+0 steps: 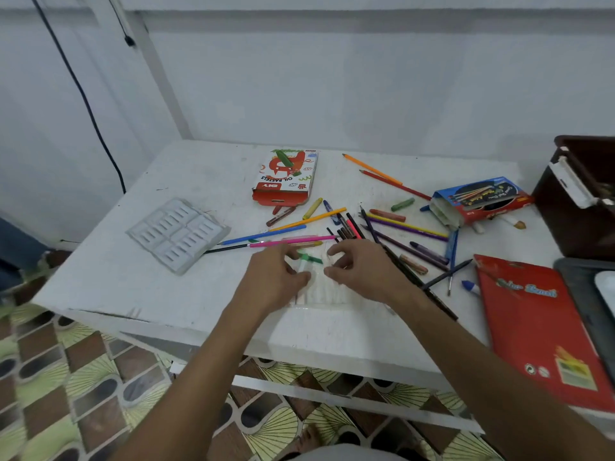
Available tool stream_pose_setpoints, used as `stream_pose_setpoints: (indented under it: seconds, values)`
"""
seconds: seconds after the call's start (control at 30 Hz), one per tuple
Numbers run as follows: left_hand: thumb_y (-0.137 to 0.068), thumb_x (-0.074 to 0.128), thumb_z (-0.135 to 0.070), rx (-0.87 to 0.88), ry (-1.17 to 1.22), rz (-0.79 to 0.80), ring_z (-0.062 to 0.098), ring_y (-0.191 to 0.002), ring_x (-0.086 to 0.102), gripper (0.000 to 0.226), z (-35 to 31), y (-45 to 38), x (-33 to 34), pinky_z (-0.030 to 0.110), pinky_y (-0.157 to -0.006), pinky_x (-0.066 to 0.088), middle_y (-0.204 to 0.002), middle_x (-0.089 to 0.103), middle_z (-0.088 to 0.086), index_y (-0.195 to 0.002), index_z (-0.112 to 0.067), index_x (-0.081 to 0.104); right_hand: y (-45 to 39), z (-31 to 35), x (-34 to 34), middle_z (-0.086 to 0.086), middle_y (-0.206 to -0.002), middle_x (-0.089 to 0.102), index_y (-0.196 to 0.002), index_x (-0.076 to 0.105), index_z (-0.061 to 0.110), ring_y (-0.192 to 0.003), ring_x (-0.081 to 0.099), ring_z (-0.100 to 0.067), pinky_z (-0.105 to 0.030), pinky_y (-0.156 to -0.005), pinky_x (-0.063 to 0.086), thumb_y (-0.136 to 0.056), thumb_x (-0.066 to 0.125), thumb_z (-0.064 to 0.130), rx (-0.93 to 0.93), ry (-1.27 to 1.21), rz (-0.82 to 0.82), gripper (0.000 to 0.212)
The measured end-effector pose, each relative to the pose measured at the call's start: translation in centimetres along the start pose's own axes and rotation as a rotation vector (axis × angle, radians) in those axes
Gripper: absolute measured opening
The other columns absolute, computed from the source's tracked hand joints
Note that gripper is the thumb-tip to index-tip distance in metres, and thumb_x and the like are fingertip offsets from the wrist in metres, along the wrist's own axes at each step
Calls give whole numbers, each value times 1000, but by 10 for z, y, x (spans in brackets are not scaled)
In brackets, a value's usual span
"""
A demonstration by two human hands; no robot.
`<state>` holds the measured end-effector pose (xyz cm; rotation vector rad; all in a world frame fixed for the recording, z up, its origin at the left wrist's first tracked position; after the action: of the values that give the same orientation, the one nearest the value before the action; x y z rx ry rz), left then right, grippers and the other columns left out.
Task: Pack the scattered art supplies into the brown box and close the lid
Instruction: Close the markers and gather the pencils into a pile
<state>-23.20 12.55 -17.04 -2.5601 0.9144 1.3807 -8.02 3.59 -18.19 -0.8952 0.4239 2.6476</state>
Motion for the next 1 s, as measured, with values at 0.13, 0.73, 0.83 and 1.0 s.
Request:
stream_pose_setpoints:
  seconds: [0.13,0.73,0.83,1.0]
  values:
    - [-77,74,-38,8,-19,21,8,-75,57,29,3,9,8,16,-58,40,-87,64,-4,-98,-23,60,6,1,13,0,-83,70,-110,62,17,-70,66,-7,-13,-54,43,-83,71,26,43,-25,2,30]
    - [-91,57,-34,149,-59,-49,3,-68,50,32,17,12,23,18,-69,37,-88,62,-5,-120,-21,64,18,1,31,1,-102,64,-121,63,14,-79,56,-7,-6,-62,38,-88,65,18,-17,129,-30,33]
    - [-91,58,-32,184,-56,-50,5,-70,50,32,19,11,22,18,-71,39,-84,58,-7,-122,-23,63,19,1,30,0,-106,61,-124,61,16,-79,54,-8,-15,-72,38,-90,63,20,-32,166,-18,34]
    - [-94,55,-34,227,-146,37,16,-87,53,36,20,3,21,23,-74,36,-94,55,2,-129,-29,58,18,0,31,0,-107,53,-133,53,18,-83,50,-9,-19,-77,37,-93,58,22,-57,205,44,41]
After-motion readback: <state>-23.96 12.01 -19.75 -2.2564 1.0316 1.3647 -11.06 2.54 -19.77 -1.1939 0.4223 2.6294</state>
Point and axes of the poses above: each hand's wrist, its own y-axis away from the middle knuckle, its own x-axis out of the palm, z = x × y, the point moved 1 cm from there along -y, towards the middle knuckle
